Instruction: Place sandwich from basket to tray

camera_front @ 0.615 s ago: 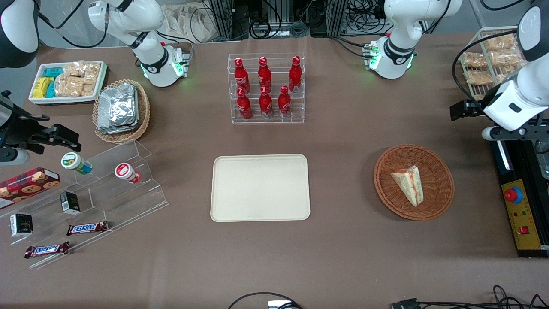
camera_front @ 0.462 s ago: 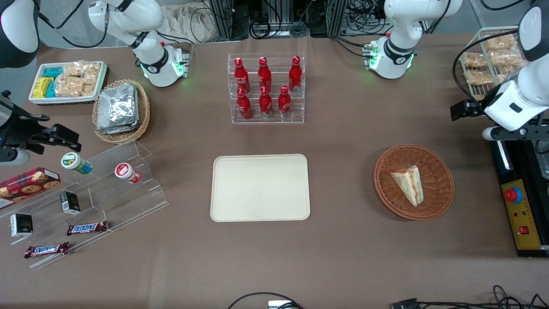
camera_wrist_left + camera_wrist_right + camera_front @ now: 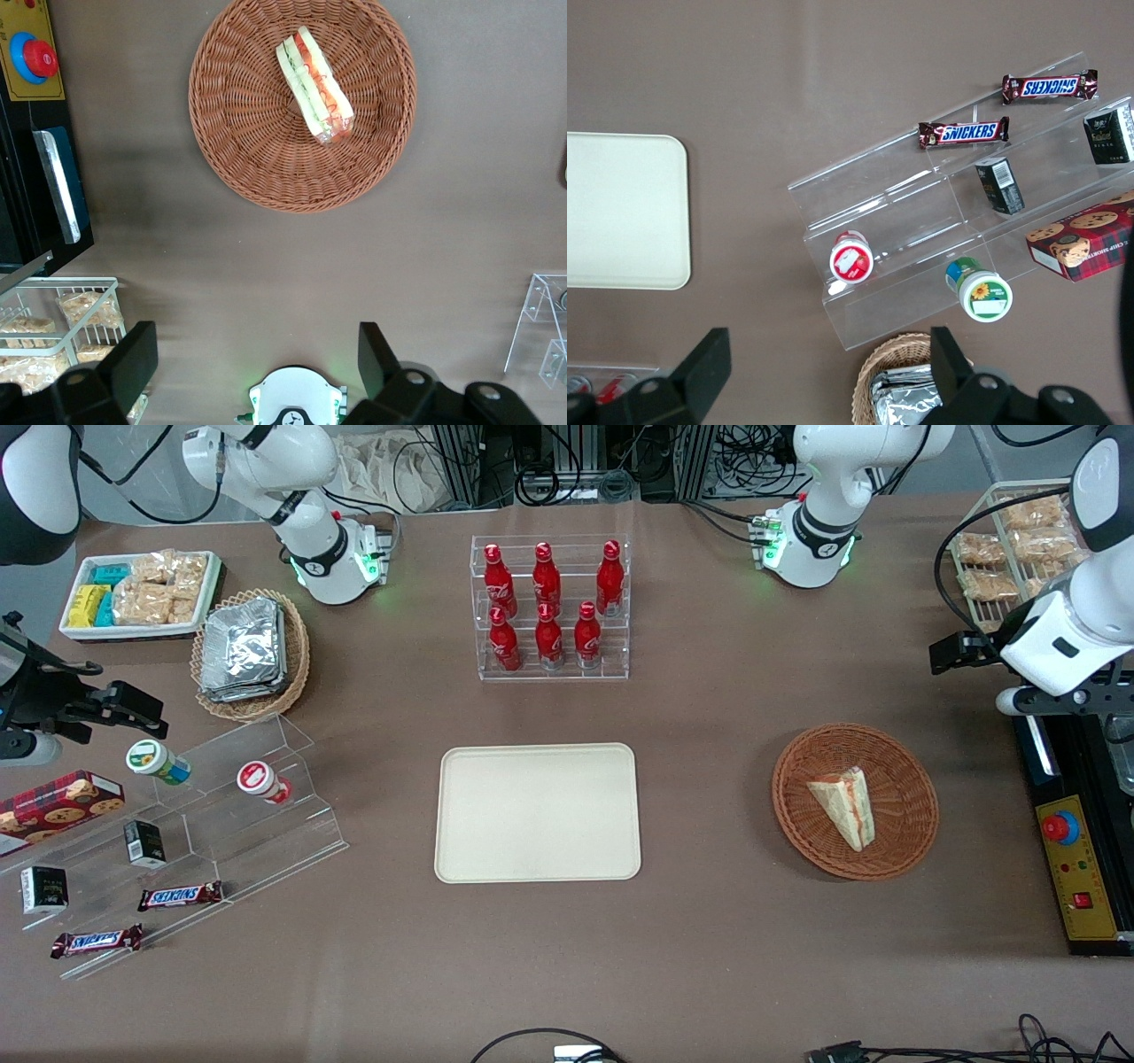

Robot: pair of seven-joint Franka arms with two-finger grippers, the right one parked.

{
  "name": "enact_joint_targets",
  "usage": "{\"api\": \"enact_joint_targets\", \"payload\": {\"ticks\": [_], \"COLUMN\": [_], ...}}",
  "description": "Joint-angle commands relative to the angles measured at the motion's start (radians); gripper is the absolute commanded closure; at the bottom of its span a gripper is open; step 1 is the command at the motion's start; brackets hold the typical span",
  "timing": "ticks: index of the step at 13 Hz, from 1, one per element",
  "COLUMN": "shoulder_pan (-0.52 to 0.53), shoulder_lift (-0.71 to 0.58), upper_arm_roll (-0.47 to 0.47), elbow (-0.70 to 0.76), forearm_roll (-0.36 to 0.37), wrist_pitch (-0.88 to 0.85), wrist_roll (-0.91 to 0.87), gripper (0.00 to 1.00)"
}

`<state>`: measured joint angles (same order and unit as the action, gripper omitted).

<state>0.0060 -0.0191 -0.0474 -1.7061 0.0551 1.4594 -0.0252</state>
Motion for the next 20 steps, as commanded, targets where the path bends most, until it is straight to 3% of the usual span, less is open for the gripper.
{"api": "enact_joint_targets", "payload": {"ticks": [1,6,9,16,20], "shoulder_pan": [-0.015,-0.014,-0.021,-0.026,-0.026], "shoulder_lift": [-0.007,0.074,0.191,0.445,0.481], "upper_arm_roll": [0.014,0.017,0.014,0.008,0.008], "elbow": [-0.013,-0.013,-0.017,-0.027,-0.192], "forearm_roll": [-0.012,-0.049,-0.101,-0.109,-0.109], "wrist_pitch": [0.027,0.100,0.212,0.413,0.671], "wrist_roll": [-0.016,-0.139,-0.284,-0.519,-0.527], "gripper": [0.00,0.00,0.00,0.00,0.00]}}
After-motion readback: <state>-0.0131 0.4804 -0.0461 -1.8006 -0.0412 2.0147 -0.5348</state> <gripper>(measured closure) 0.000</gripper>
